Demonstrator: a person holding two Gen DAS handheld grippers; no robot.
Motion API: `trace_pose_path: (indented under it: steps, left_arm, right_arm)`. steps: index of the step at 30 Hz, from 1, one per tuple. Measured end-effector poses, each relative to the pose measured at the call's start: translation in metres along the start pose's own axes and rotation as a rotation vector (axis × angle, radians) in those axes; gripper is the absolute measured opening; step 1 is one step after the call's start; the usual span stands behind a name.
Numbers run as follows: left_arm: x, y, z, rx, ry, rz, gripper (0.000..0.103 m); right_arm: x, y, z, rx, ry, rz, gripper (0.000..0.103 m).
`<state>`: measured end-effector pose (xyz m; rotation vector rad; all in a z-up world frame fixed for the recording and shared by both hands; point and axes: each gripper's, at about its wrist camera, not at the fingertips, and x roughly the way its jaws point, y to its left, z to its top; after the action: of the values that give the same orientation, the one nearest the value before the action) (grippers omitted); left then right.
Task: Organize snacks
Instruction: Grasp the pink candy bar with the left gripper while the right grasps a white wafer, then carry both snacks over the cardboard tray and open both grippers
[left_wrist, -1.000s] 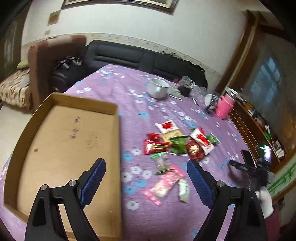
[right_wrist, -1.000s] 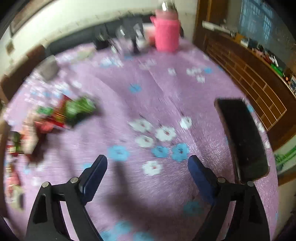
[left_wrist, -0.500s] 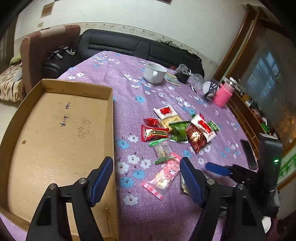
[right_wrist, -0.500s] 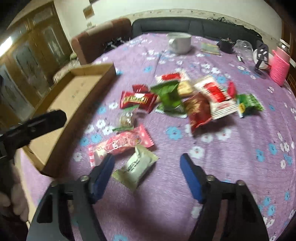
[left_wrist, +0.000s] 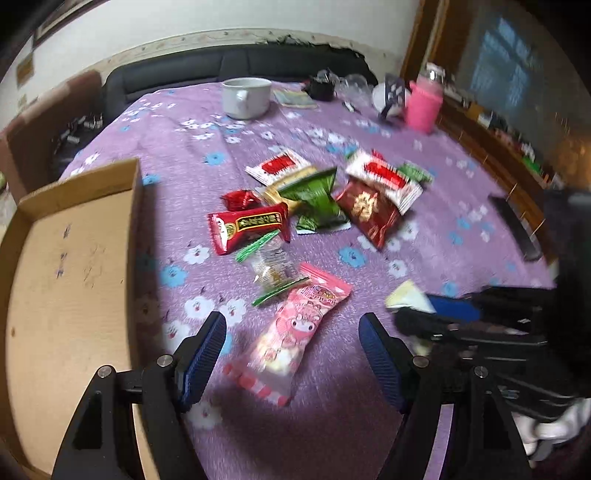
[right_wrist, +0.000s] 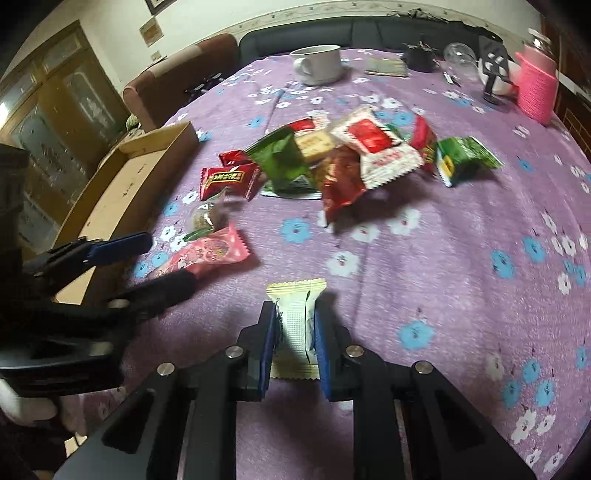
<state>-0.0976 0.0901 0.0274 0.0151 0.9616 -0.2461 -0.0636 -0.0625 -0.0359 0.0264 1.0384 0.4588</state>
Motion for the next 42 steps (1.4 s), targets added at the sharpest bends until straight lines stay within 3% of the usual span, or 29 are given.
trace_pose_path:
  steps: [2,3,5,14,17,25,33,42]
  left_arm:
    - [0.012,-0.006,0.001,0.039,0.030,0.033,0.065]
    - [0.019,-0.009,-0.001,0.058,0.056,0.044,0.042]
    - [0.019,-0.014,-0.005,0.080,0.041,0.061,0.025]
    - [-0.021,0.011,-0.017,-0.066,-0.035,-0.079,0.024]
    - [-0.045,0.030,-0.020,-0.123,-0.081,-0.087,0.024]
    - [-0.086,0.095,-0.038,-0.257,-0.164,-0.002,0.024]
    - [-0.101,0.166,-0.066,-0.394,-0.181,0.105,0.024]
    - [-0.100,0.199,-0.084,-0.469,-0.163,0.145,0.025]
  right_arm:
    - [-0.003,-0.004,-0.001,0.012,-0.005,0.012,0.019]
    - [-0.005,-0.005,-0.001,0.017,-0.010,0.015,0.019]
    - [-0.008,-0.006,-0.001,0.021,-0.016,0.019,0.019]
    - [-0.030,0.014,0.000,-0.014,-0.057,0.046,0.019]
    - [-0.035,0.032,0.004,-0.041,-0.062,0.067,0.019]
    - [-0.020,0.106,0.025,-0.126,-0.025,0.206,0.020]
    - [0.019,0.181,0.039,-0.197,0.051,0.320,0.020]
    - [0.056,0.234,0.031,-0.284,0.114,0.308,0.020]
